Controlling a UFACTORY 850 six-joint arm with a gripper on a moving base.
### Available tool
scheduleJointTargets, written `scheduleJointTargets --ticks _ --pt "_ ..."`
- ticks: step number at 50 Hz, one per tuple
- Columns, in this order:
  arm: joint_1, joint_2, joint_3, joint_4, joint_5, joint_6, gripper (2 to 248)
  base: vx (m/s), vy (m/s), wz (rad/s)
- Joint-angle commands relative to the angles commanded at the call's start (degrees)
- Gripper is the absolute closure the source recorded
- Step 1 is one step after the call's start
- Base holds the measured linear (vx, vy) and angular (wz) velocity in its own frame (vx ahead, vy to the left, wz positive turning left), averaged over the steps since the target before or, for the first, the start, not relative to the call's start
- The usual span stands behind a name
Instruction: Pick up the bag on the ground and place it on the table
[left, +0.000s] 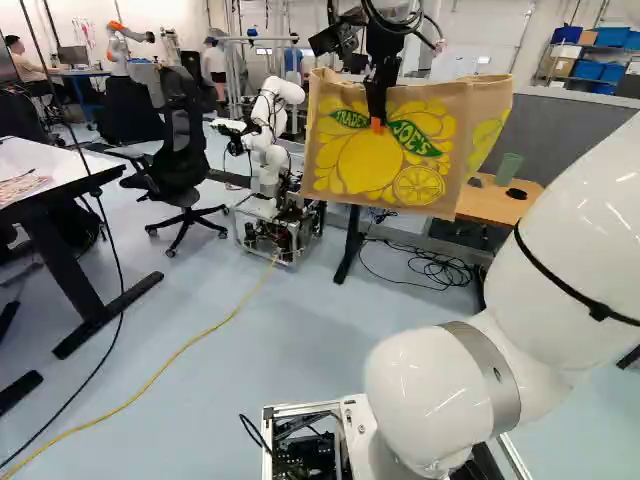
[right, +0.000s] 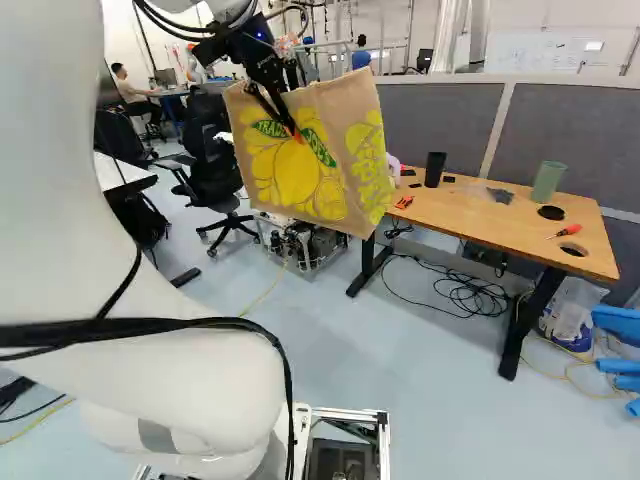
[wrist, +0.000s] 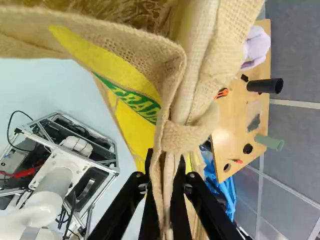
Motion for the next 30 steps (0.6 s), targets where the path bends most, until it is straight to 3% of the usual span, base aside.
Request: scheduleJointTargets --ticks 17,30 --pt "0.0 0.0 0.0 0.0 0.0 0.0 228 -0.001 -0.018 -0.101" --pt "0.0 0.0 0.0 0.0 0.0 0.0 228 0.006 -0.087 -0.417"
